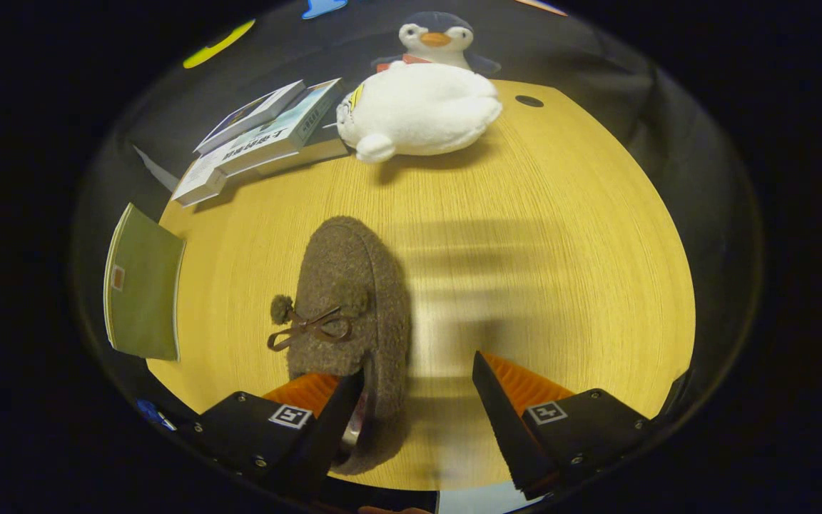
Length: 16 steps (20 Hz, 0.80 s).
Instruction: Open the storage box then place both shoes into the box .Put the left shoe in first, then the right shoe, with the right side of both shoes facing outward in a uniform manner.
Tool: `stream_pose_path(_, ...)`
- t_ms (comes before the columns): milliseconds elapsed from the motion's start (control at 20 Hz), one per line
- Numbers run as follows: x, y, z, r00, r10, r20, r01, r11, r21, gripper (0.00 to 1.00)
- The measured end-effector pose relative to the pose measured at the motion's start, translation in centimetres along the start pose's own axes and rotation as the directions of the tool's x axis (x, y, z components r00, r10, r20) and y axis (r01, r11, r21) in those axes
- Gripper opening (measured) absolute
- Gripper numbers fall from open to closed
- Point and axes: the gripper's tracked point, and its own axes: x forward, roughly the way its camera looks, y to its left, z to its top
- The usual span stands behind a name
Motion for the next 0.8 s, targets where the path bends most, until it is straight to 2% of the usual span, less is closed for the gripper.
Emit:
stream_pose_path(100, 0.8, 0.6, 0.0, 0.999, 0.032, -0.015, -0.032, 0.999, -0.018, 0.85)
stream_pose_path(150, 0.8, 1.9, 0.0, 0.996, 0.093, -0.019, -0.093, 0.996, -0.009, 0.68)
stream_pose_path(250, 0.9, 2.0, 0.1, 0.997, 0.079, -0.022, -0.08, 0.997, -0.015, 0.13)
stream_pose_path(300, -0.1, 1.4, 0.5, 0.999, 0.044, -0.019, -0.044, 0.999, -0.013, 0.13)
stream_pose_path(350, -0.3, 1.7, 0.2, 0.999, 0.032, -0.025, -0.032, 0.999, -0.017, 0.0)
stream_pose_path(500, -2.5, 3.5, 0.9, 0.994, 0.107, -0.018, -0.107, 0.994, 0.024, 0.0)
stream_pose_path(800, -8.2, 7.0, 4.6, 0.986, 0.151, 0.065, -0.151, 0.989, -0.004, 0.0)
